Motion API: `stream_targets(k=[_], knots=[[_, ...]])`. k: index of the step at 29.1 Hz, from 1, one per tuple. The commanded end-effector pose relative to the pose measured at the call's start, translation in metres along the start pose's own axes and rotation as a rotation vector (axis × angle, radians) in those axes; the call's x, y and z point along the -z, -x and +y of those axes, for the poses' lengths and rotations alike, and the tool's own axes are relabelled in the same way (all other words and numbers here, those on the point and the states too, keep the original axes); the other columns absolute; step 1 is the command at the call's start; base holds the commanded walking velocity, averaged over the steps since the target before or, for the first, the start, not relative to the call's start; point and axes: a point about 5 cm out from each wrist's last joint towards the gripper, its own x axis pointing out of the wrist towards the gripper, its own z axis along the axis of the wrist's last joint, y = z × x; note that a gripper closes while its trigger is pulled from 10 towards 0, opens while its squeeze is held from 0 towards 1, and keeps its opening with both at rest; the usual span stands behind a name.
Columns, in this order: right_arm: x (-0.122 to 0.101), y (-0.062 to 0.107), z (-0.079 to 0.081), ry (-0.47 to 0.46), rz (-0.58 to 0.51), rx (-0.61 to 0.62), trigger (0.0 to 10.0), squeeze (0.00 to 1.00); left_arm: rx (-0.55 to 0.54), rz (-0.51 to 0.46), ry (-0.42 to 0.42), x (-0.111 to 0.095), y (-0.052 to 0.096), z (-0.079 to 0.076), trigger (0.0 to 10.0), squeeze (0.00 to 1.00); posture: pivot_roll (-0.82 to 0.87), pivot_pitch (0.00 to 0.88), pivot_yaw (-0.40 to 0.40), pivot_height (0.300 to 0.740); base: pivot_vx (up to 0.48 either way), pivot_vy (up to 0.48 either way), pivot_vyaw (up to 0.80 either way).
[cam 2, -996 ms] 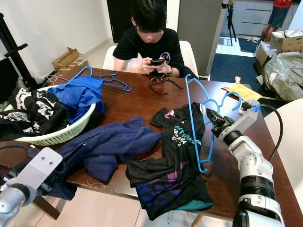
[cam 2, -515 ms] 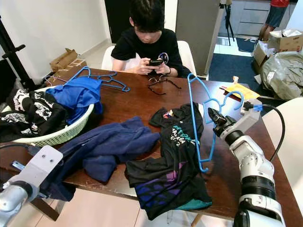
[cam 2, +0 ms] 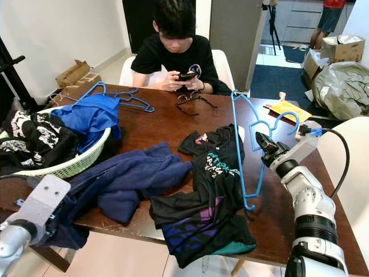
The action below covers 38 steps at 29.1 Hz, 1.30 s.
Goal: Hang hanger
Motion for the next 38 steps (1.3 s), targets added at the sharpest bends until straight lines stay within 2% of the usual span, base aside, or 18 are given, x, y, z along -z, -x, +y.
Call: stream_targets(k=[1, 2, 3, 10, 11, 12, 13, 14, 15, 19, 27, 28, 29, 31, 33, 36, 37, 38], knots=[[-0.001, 0.000, -0.002, 0.015, 0.004, 0.011, 10.0, 0.00, -0.002, 0.018, 0.026, 0.004, -0.002, -0.001, 10.0, 0.15, 0.03, 0.000, -0.034, 0.735, 0.000, 0.000, 0.00], [-0.001, 0.000, -0.002, 0.015, 0.004, 0.011, 10.0, 0.00, -0.002, 0.018, 0.026, 0.004, -0.002, -0.001, 10.0, 0.15, 0.03, 0.000, -0.034, 0.735, 0.000, 0.000, 0.00], [-0.001, 0.000, -0.002, 0.016, 0.004, 0.011, 10.0, 0.00, 0.008, 0.023, 0.036, 0.005, -0.002, -0.003, 10.0, 0.00, 0.03, 0.000, -0.035, 0.735, 0.000, 0.000, 0.00], [-0.001, 0.000, -0.002, 0.023, 0.007, 0.012, 10.0, 0.00, 0.038, 0.030, 0.136, 0.010, -0.006, -0.010, 10.0, 0.00, 0.03, 0.000, -0.038, 0.735, 0.000, 0.000, 0.00], [-0.002, 0.000, -0.002, 0.024, 0.007, 0.013, 10.0, 0.00, 0.054, 0.015, 0.226, 0.011, -0.009, -0.013, 10.0, 0.00, 0.02, 0.000, -0.043, 0.735, 0.000, 0.000, 0.00], [-0.002, 0.000, -0.002, 0.024, 0.007, 0.013, 10.0, 0.00, 0.054, 0.015, 0.226, 0.011, -0.009, -0.013, 10.0, 0.00, 0.02, 0.000, -0.043, 0.735, 0.000, 0.000, 0.00], [-0.002, 0.000, -0.002, 0.026, 0.008, 0.013, 10.0, 0.00, 0.080, -0.010, 0.312, 0.010, -0.012, -0.016, 10.0, 0.00, 0.02, 0.000, -0.045, 0.735, 0.000, 0.000, 0.00], [-0.002, 0.000, -0.002, 0.026, 0.008, 0.013, 10.0, 0.00, 0.080, -0.010, 0.312, 0.010, -0.012, -0.016, 10.0, 0.00, 0.02, 0.000, -0.045, 0.735, 0.000, 0.000, 0.00], [-0.002, -0.001, -0.001, 0.028, 0.010, 0.012, 10.0, 0.00, 0.093, -0.031, 0.384, 0.010, -0.014, -0.019, 10.0, 0.00, 0.02, 0.000, -0.046, 0.735, 0.000, 0.000, 0.00], [-0.002, -0.002, -0.001, 0.033, 0.013, 0.009, 10.0, 0.00, 0.110, -0.059, 0.456, 0.008, -0.018, -0.021, 10.0, 0.00, 0.01, 0.000, -0.048, 0.735, 0.000, 0.000, 0.00], [-0.004, 0.001, -0.003, 0.045, 0.016, 0.018, 10.0, 0.00, 0.111, -0.078, 0.520, 0.006, -0.021, -0.022, 10.0, 0.00, 0.00, 0.000, -0.043, 0.735, 0.000, 0.000, 0.00], [-0.004, 0.001, -0.004, 0.046, 0.015, 0.019, 10.0, 0.00, 0.114, -0.080, 0.530, 0.007, -0.022, -0.022, 9.0, 0.00, 0.00, 0.000, -0.043, 0.735, 0.000, 0.000, 0.00], [-0.004, 0.002, -0.004, 0.047, 0.015, 0.020, 10.0, 0.00, 0.116, -0.079, 0.541, 0.008, -0.022, -0.024, 8.5, 0.00, 0.00, 0.000, -0.045, 0.735, 0.000, 0.000, 0.00], [-0.004, 0.002, -0.004, 0.048, 0.016, 0.021, 10.0, 0.00, 0.119, -0.080, 0.549, 0.009, -0.021, -0.025, 8.0, 0.00, 0.00, 0.000, -0.046, 0.735, 0.000, 0.000, 0.00], [-0.004, 0.002, -0.004, 0.048, 0.018, 0.021, 10.0, 0.00, 0.119, -0.075, 0.557, 0.011, -0.020, -0.026, 7.9, 0.00, 0.00, 0.000, -0.046, 0.735, 0.000, 0.000, 0.00], [-0.004, 0.001, -0.003, 0.050, 0.021, 0.020, 10.0, 0.00, 0.124, -0.060, 0.565, 0.015, -0.016, -0.029, 8.4, 0.00, 0.00, 0.000, -0.048, 0.735, 0.000, 0.000, 0.00], [-0.004, 0.001, -0.003, 0.049, 0.021, 0.018, 10.0, 0.00, 0.137, -0.043, 0.565, 0.018, -0.012, -0.032, 9.5, 0.00, 0.01, 0.000, -0.049, 0.735, 0.000, 0.000, 0.00], [-0.004, 0.001, -0.003, 0.049, 0.021, 0.018, 10.0, 0.00, 0.137, -0.043, 0.565, 0.018, -0.012, -0.032, 9.5, 0.00, 0.01, 0.000, -0.049, 0.735, 0.000, 0.000, 0.00]])
